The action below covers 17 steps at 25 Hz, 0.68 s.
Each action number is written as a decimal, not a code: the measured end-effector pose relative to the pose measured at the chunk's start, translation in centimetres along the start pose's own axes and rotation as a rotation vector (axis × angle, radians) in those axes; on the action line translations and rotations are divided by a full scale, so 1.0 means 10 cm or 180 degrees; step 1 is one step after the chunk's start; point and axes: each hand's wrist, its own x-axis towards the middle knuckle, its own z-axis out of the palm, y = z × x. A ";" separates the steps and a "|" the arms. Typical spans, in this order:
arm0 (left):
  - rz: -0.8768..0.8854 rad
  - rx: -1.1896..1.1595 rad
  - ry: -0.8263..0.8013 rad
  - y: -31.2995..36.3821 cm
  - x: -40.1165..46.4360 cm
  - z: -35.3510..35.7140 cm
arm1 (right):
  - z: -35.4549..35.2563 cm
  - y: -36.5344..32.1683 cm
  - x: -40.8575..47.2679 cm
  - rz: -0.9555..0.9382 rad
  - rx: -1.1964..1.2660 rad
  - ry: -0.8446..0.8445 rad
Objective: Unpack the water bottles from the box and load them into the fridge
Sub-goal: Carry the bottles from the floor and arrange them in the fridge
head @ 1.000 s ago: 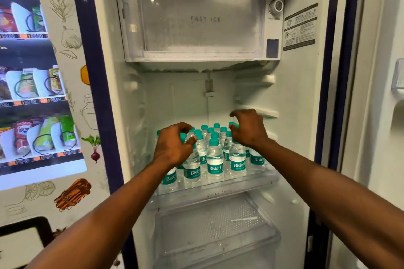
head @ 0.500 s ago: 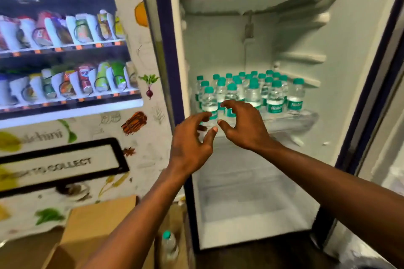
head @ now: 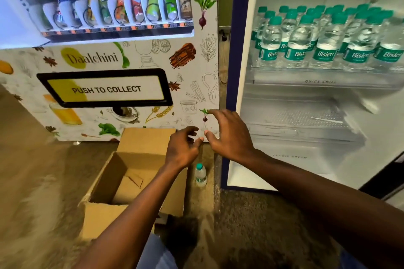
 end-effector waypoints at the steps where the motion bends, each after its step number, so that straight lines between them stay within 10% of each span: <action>1: -0.0141 0.0139 -0.0168 -0.14 0.00 0.11 | 0.04 -0.01 0.00 -0.0084 -0.0038 -0.0046; 17: -0.0672 0.2195 -0.1918 -0.97 0.13 1.21 | 0.32 0.14 -0.04 -0.0671 -0.0598 -0.0928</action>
